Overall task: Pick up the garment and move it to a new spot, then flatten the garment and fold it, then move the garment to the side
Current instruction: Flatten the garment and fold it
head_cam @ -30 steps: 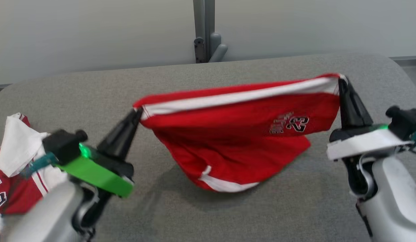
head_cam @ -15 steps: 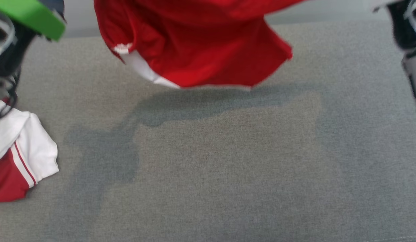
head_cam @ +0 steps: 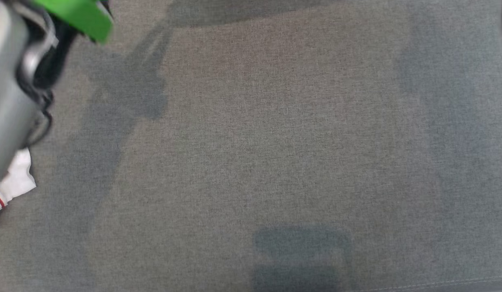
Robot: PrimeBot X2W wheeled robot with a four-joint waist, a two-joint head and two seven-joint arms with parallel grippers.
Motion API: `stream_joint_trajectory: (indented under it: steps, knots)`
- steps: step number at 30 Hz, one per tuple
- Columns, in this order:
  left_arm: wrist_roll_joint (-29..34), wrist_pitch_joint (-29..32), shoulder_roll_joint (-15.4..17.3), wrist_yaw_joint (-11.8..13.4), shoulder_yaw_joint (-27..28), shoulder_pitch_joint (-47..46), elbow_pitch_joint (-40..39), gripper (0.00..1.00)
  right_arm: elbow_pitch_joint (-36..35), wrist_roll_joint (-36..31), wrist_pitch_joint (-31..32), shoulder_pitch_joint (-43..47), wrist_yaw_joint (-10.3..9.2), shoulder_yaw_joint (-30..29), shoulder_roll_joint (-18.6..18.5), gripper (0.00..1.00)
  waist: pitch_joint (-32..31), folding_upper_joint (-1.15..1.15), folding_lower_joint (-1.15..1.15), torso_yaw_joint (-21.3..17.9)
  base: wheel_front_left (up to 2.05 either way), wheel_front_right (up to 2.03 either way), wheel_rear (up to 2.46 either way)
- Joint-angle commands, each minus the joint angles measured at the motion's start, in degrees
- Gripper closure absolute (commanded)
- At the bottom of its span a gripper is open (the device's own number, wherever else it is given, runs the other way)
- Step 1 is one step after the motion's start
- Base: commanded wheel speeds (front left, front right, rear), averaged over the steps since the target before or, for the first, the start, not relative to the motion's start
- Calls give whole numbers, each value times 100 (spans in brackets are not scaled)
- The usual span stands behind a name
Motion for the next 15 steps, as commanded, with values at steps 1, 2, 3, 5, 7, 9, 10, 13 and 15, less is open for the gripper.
stream_joint_trajectory:
  steps: [1,2,3,5,7,9,10,13,15]
  knots:
    - [-98,-32,-70,16,5,398,-99,100,-165,48,-14,476,-10,96,-105,100,-31,0,-1,13,0,0,0]
    - [-144,-34,-82,16,-18,721,-166,100,-321,150,-15,863,-11,40,-109,100,-120,0,-1,6,0,0,0]
    - [-241,-35,-108,16,-2,1136,-210,100,-434,227,-16,1321,-11,3,-100,100,-234,0,-1,-11,0,0,0]
    - [-369,-31,-211,16,93,1983,-244,100,-636,388,-15,2235,-9,34,-66,100,-477,0,-1,-30,0,0,0]
    - [-570,-31,-341,16,193,2829,-278,100,-749,539,-16,3094,-10,-18,-29,100,-750,0,-1,-69,0,0,0]
    - [-770,-33,-538,16,328,3972,-254,100,-727,735,-16,4228,-11,-61,62,100,-1146,0,-1,-112,0,0,0]
    - [-773,-32,-591,16,385,4310,-221,100,-712,730,-16,4561,-11,-59,83,100,-1261,0,-1,-120,0,0,0]
    - [-815,-33,-809,16,590,5149,-169,100,-608,851,-16,5417,-11,-158,229,100,-1618,0,-1,-133,0,0,0]
    - [-750,-32,-933,16,655,5626,-140,100,-530,917,-17,5908,-11,-168,329,100,-1856,0,-1,-126,0,0,0]
